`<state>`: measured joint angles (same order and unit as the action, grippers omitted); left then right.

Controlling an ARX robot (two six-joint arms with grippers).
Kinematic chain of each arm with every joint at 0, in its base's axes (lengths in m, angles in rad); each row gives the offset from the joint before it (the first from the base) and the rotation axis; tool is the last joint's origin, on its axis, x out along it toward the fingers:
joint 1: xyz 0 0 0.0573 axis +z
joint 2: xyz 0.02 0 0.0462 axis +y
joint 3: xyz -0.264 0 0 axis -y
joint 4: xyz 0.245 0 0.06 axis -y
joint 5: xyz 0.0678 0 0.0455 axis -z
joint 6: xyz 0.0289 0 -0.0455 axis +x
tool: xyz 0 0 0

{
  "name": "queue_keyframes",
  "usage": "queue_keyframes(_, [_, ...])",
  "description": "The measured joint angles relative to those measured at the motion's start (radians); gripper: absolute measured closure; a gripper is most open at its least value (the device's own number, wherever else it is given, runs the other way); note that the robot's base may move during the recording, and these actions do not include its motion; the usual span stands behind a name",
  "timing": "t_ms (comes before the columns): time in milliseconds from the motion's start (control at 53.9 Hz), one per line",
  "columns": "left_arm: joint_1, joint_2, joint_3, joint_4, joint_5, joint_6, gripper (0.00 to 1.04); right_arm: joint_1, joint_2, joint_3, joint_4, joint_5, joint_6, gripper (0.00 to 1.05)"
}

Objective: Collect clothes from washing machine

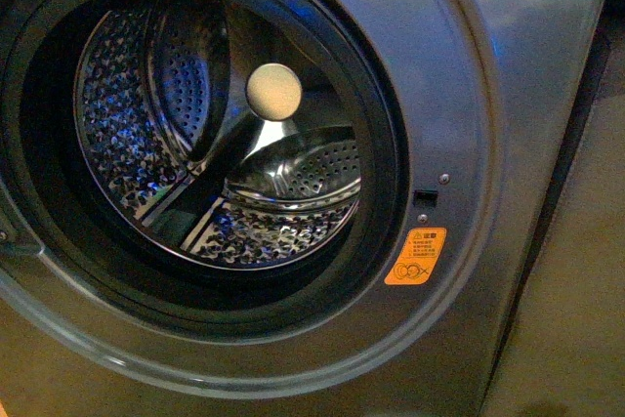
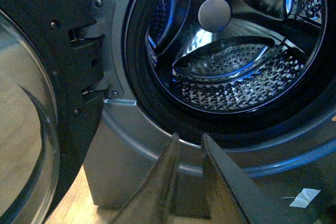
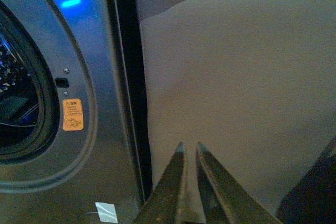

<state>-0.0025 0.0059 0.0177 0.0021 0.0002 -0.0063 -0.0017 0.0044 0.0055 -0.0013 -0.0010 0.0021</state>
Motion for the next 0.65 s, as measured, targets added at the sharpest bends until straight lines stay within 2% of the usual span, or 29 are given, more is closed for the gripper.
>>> queue_keyframes(130, [0.0,0.0,0.0,0.0,0.0,0.0,0.51,0.0,0.0,0.0,0.0,0.0,0.0,0.64])
queue_keyframes(408, [0.0,0.0,0.0,0.0,0.0,0.0,0.07,0.0,0.0,0.0,0.0,0.0,0.0,0.2])
queue_keyframes(445, [0.0,0.0,0.0,0.0,0.0,0.003,0.05,0.0,0.0,0.0,0.0,0.0,0.0,0.15])
queue_keyframes(519, [0.0,0.0,0.0,0.0,0.0,0.002,0.07,0.0,0.0,0.0,0.0,0.0,0.001,0.06])
queue_keyframes(649, [0.0,0.0,0.0,0.0,0.0,0.002,0.07,0.0,0.0,0.0,0.0,0.0,0.0,0.07])
